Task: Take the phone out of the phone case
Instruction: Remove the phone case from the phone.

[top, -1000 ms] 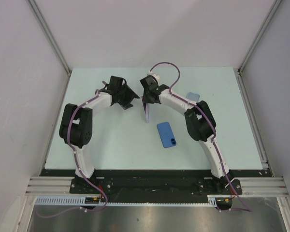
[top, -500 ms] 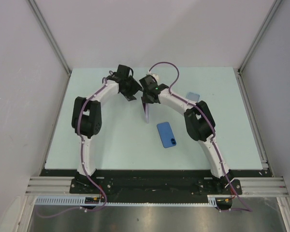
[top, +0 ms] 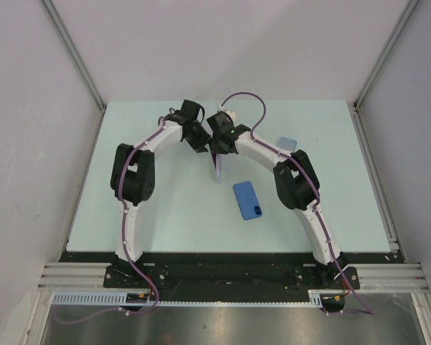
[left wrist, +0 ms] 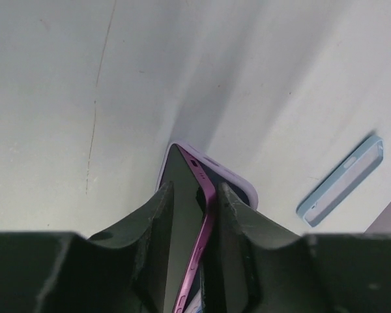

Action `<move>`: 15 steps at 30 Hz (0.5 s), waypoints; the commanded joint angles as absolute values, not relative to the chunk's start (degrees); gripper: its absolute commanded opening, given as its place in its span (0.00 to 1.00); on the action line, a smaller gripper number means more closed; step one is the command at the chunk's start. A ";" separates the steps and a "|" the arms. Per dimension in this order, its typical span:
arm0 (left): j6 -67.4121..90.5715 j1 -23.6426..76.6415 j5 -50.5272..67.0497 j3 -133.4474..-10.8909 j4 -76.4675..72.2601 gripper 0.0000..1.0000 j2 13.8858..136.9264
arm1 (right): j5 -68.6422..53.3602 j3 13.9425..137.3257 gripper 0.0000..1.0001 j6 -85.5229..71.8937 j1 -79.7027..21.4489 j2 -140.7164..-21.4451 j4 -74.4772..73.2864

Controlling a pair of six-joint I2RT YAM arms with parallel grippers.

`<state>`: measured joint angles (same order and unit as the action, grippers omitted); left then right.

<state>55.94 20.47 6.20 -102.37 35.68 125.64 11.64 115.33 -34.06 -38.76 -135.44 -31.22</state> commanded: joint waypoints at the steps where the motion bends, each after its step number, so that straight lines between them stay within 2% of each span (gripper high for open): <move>1: 53.53 21.62 5.19 -103.10 41.22 0.33 125.77 | 7.20 111.44 0.00 -34.89 -41.40 -141.59 -47.28; 4: 53.26 21.71 6.15 -103.10 41.66 0.29 125.77 | 8.87 112.41 0.00 -35.33 -40.96 -141.24 -47.37; 12: 51.33 21.27 4.83 -98.36 42.54 0.03 122.96 | 14.40 113.29 0.00 -38.40 -38.94 -139.40 -48.08; 15: 51.15 20.48 4.66 -94.85 41.58 0.00 120.86 | 16.25 112.16 0.00 -39.81 -36.92 -137.64 -47.64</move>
